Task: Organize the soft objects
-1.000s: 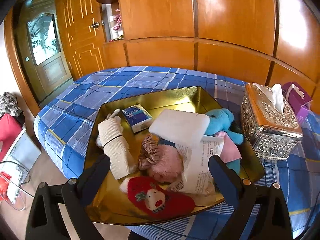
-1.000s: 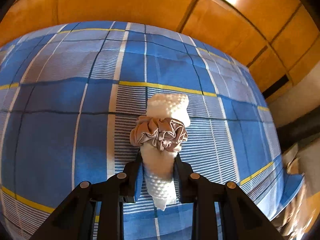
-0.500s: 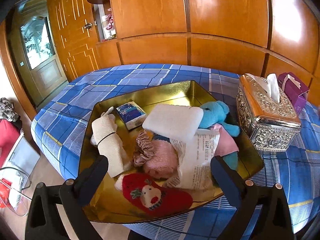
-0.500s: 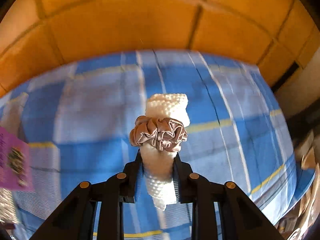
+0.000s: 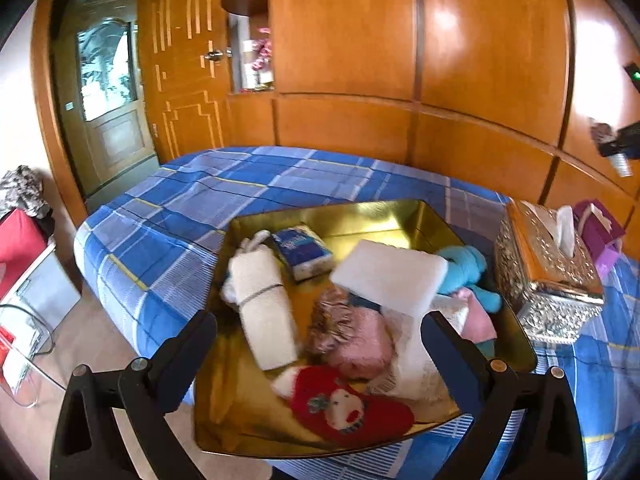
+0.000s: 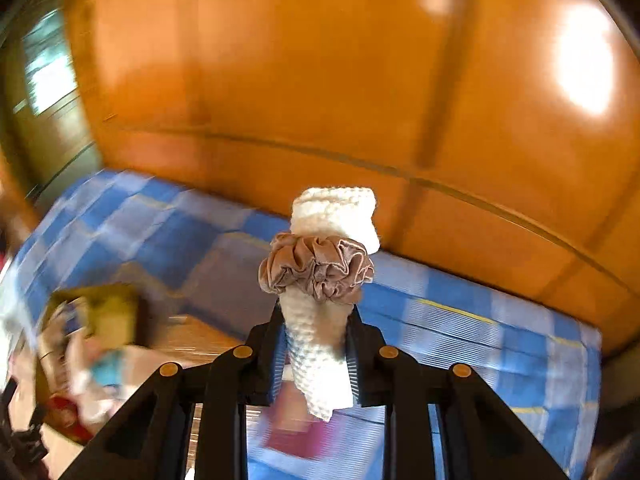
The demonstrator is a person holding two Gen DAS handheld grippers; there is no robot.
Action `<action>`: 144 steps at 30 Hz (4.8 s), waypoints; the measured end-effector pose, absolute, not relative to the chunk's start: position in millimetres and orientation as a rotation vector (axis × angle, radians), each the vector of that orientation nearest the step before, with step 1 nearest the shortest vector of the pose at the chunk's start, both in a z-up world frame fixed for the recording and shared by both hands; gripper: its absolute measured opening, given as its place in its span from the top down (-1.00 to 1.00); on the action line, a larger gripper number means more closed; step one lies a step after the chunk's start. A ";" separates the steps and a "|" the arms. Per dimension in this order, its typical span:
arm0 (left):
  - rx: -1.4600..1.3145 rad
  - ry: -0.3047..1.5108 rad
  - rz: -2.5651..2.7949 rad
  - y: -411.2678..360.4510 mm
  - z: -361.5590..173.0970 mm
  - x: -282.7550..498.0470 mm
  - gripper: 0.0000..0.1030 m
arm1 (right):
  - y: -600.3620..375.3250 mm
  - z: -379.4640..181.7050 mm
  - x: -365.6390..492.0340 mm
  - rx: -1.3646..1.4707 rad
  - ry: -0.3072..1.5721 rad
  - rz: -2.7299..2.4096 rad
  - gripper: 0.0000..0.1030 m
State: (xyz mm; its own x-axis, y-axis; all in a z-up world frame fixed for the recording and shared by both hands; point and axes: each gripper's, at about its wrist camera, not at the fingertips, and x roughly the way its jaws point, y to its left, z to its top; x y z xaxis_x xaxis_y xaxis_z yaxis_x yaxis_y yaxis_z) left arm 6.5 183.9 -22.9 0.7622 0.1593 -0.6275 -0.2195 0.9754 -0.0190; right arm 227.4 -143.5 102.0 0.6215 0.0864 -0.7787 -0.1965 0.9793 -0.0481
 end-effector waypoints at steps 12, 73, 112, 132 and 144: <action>-0.135 0.659 0.330 219.8 -20.1 -11.9 -0.99 | 61.6 29.4 192.1 -0.236 0.918 0.608 0.50; -0.129 0.627 0.265 174.5 -3.8 -14.5 -0.99 | 14.0 -3.0 59.2 -0.123 0.649 0.215 -0.51; -0.138 0.660 0.256 175.6 -11.0 -11.7 -0.99 | 13.8 -10.1 56.3 -0.115 0.674 0.235 -0.51; -0.139 0.664 0.247 174.3 -11.4 -10.6 -0.99 | 13.6 -10.1 55.5 -0.116 0.675 0.235 -0.51; -0.148 0.647 0.261 178.4 -9.1 -13.2 -0.94 | 11.5 -6.2 53.0 -0.107 0.650 0.232 -0.51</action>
State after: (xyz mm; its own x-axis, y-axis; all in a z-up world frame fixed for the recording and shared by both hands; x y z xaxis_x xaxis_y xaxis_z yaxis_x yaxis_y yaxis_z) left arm -13.2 178.4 -9.1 0.7669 0.1935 -0.6119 -0.2855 0.9568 -0.0551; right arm 53.0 11.5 -6.2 0.7712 0.1802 -0.6106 -0.2468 0.9687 -0.0258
